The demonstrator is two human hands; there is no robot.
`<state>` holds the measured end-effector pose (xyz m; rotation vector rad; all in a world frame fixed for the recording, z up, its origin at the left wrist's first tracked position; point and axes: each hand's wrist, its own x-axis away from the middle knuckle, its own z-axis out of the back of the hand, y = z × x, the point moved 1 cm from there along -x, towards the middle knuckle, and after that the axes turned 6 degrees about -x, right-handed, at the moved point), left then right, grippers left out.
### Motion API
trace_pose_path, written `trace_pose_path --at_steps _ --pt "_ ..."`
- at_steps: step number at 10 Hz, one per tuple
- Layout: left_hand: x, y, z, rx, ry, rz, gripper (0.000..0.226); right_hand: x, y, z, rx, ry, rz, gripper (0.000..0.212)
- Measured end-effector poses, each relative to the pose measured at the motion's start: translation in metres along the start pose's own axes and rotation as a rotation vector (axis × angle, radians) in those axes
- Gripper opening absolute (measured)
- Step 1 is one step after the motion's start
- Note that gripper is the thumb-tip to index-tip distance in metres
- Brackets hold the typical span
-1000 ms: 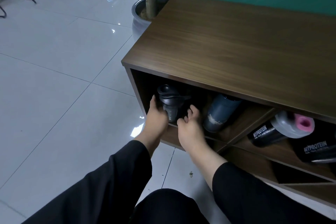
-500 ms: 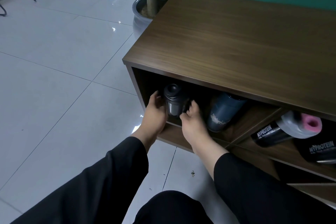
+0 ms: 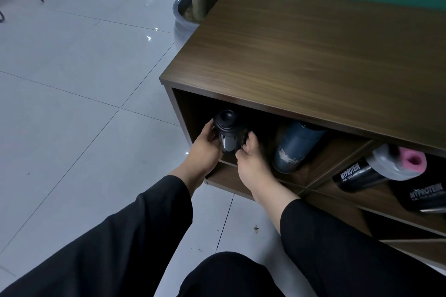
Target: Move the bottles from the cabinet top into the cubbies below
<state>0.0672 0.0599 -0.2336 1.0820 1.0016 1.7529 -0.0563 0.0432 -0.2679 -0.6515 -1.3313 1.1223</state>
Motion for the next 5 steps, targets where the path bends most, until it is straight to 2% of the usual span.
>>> trace_pose_path --at_steps 4,5 --pt "-0.011 -0.014 -0.002 0.069 0.020 0.026 0.058 -0.044 0.040 -0.007 0.026 -0.001 0.029 0.079" --pt "-0.007 -0.027 -0.005 0.089 0.129 0.185 0.059 -0.016 0.016 0.000 0.003 0.046 0.053 0.075"
